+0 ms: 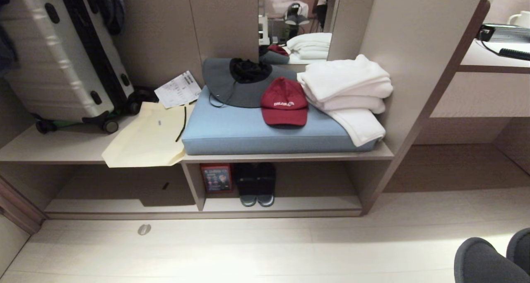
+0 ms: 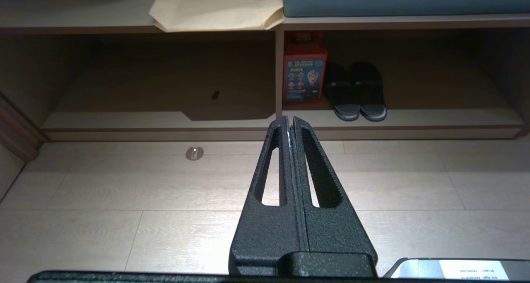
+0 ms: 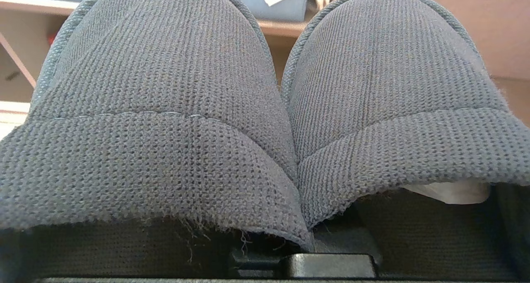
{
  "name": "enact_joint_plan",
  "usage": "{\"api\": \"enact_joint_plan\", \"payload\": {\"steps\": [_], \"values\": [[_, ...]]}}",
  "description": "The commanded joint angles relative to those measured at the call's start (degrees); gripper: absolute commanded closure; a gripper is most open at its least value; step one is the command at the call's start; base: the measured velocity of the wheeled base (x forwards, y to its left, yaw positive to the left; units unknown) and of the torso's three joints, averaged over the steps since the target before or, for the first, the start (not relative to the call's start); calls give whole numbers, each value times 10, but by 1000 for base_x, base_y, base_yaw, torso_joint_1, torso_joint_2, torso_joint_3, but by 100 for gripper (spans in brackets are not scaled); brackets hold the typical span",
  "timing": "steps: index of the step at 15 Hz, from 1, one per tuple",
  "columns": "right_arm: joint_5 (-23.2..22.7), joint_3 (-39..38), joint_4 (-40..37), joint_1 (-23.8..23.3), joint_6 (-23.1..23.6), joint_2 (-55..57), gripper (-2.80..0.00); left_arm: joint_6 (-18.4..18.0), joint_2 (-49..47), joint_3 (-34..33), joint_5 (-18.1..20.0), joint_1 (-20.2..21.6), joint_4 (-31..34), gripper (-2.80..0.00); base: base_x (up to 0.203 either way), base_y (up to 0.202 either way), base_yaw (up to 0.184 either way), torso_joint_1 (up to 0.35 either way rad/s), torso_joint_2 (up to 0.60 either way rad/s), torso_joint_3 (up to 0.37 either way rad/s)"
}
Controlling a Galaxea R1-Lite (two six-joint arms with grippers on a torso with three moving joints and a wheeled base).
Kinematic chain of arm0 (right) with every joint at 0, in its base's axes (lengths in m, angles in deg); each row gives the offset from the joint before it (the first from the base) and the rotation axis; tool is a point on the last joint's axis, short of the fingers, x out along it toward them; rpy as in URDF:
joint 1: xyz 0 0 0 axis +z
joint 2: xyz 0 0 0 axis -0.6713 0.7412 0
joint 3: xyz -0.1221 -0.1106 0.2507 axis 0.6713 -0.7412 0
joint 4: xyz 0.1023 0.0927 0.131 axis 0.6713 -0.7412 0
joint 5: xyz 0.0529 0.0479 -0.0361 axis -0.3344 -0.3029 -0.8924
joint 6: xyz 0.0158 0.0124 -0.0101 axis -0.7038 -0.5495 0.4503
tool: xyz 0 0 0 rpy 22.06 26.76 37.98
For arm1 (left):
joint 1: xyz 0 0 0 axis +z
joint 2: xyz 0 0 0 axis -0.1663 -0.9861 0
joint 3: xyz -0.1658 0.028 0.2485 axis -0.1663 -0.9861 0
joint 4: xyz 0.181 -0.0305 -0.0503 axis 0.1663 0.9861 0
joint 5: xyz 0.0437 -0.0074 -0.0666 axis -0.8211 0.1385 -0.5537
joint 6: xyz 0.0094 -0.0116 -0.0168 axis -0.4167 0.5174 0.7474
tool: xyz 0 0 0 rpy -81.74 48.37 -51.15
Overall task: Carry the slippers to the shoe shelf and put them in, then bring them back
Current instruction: Place the slippers on the floor
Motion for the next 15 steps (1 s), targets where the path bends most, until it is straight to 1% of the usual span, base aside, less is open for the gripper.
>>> {"api": "enact_joint_plan", "payload": {"steps": [1, 9, 11, 15], "values": [[0, 0, -1, 0, 0, -1, 0, 0, -1, 0, 0, 0, 0, 0, 0, 0, 0, 5, 5, 203], [0, 0, -1, 0, 0, -1, 0, 1, 0, 0, 0, 0, 0, 0, 0, 0, 0, 1, 2, 203], [0, 0, -1, 0, 0, -1, 0, -4, 1, 0, 0, 0, 0, 0, 0, 0, 0, 0, 2, 186], [-2, 0, -1, 0, 0, -1, 0, -3, 0, 0, 0, 0, 0, 0, 0, 0, 0, 1, 4, 56]]}}
